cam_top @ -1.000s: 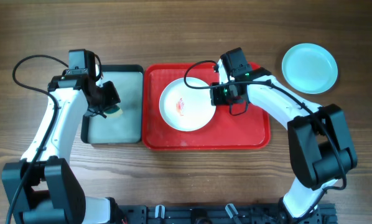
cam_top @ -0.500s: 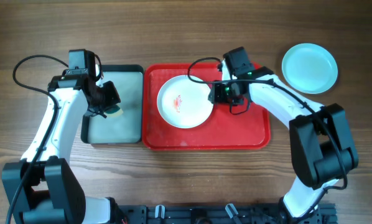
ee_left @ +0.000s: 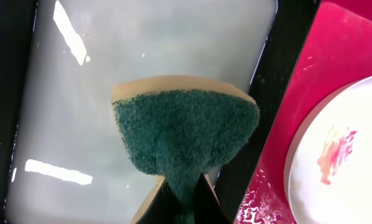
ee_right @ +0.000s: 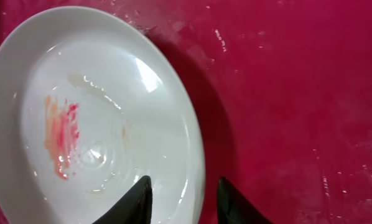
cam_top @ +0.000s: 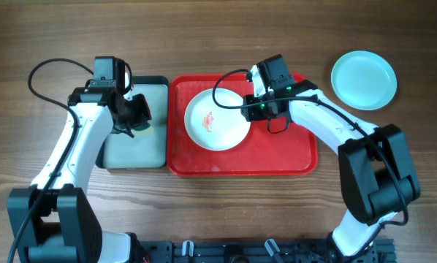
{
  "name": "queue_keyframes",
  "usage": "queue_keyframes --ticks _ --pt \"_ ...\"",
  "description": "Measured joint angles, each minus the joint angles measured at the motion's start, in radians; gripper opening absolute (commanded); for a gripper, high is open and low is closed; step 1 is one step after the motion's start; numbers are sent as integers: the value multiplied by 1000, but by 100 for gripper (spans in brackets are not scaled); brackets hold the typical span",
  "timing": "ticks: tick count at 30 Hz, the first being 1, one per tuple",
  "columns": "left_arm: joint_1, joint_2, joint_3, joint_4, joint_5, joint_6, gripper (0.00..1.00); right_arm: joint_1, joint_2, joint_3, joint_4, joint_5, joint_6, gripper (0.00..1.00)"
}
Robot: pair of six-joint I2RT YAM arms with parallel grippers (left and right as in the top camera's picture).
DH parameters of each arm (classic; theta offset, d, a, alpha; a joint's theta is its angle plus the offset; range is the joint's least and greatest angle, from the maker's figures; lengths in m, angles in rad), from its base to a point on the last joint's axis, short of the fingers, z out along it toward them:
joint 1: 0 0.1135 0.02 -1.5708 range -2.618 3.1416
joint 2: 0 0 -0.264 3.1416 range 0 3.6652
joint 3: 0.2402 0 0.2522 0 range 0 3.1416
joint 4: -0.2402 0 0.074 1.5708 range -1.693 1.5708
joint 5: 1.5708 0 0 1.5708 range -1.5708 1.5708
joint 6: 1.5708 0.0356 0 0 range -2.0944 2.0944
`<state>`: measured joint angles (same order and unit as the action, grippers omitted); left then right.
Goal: Clean dirty plates on tray and stack at the side
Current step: 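Bring the sponge with the left gripper over the white plate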
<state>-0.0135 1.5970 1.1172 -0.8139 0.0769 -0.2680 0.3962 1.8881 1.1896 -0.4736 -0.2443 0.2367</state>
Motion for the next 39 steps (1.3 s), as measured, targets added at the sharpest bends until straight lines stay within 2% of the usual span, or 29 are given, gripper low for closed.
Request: queue_keyframes --ticks 2,7,8,9,14,15,16,18,21,28,30,32,35,39 --pt "0 0 0 0 0 0 4 0 0 -1 2 26 0 33" --pt "0 0 0 0 0 0 4 0 3 -3 13 59 3 20" --pt "0 0 0 0 0 0 4 0 9 -3 14 58 3 8" --pt "0 0 0 0 0 0 4 0 18 -3 15 58 3 4" --pt "-8 0 0 0 0 0 4 0 24 -3 19 51 4 4" --pt "-14 0 0 0 0 0 4 0 24 -3 11 50 4 6" --pt "-19 0 0 0 0 0 4 0 24 -3 1 50 4 11" --pt "-20 0 0 0 0 0 4 -2 25 -4 -23 45 4 13" --pt "-21 0 0 0 0 0 4 -16 25 -4 -17 43 3 4" --pt "-63 0 0 38 0 0 4 -22 25 -4 -43 -31 3 5" --pt "-89 0 0 65 19 0 4 -22 25 -4 -51 -42 4 9" --pt "-119 0 0 94 40 0 4 -22 25 -4 -51 -47 4 4" --pt "-187 0 0 155 101 0 4 -22 25 -4 -52 -49 19 4" --pt "-295 0 -1 196 134 -37 4 -22 25 -4 -61 -51 30 16"
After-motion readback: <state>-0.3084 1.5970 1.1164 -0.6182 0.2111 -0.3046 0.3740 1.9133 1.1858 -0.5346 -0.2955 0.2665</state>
